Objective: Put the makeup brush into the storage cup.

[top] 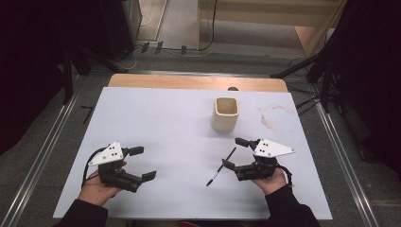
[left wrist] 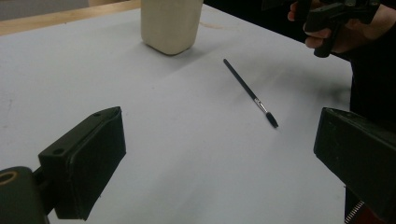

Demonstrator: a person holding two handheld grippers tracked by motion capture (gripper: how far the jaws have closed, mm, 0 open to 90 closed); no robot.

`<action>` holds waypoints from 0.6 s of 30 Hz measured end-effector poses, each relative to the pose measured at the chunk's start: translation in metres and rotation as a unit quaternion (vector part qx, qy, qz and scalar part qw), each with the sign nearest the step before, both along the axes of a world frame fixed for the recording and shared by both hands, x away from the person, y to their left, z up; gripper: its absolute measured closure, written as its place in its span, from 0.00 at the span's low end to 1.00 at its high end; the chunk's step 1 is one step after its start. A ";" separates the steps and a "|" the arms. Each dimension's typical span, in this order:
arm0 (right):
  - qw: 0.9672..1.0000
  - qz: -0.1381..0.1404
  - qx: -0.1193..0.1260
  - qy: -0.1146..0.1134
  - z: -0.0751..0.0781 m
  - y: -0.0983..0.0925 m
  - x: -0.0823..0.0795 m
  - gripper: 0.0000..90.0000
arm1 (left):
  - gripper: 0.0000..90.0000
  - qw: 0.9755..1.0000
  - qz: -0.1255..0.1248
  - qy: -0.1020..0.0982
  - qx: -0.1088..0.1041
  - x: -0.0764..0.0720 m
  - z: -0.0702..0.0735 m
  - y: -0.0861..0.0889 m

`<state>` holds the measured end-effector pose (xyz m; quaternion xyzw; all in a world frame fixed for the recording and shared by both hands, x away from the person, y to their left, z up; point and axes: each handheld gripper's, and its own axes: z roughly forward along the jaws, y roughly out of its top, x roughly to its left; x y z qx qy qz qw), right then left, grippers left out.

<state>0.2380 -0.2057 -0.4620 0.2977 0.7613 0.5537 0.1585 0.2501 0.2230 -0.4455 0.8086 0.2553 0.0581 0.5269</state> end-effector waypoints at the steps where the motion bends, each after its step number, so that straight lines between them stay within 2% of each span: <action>1: 1.000 0.001 0.000 -0.002 0.000 0.002 0.001 0.16 | 0.03 1.000 -0.001 -0.001 -0.003 0.000 0.000 0.000; 11: 1.000 0.003 0.008 -0.004 -0.001 0.010 0.009 0.16 | 0.03 1.000 -0.002 -0.002 -0.001 0.000 -0.001 0.000; 12: 1.000 0.006 0.006 0.002 -0.003 0.012 0.010 0.16 | 0.03 1.000 0.000 -0.002 -0.002 0.000 0.000 0.000; 18: 1.000 0.006 -0.014 0.002 0.000 0.012 0.011 0.16 | 0.03 1.000 0.001 0.000 -0.001 0.000 0.000 0.000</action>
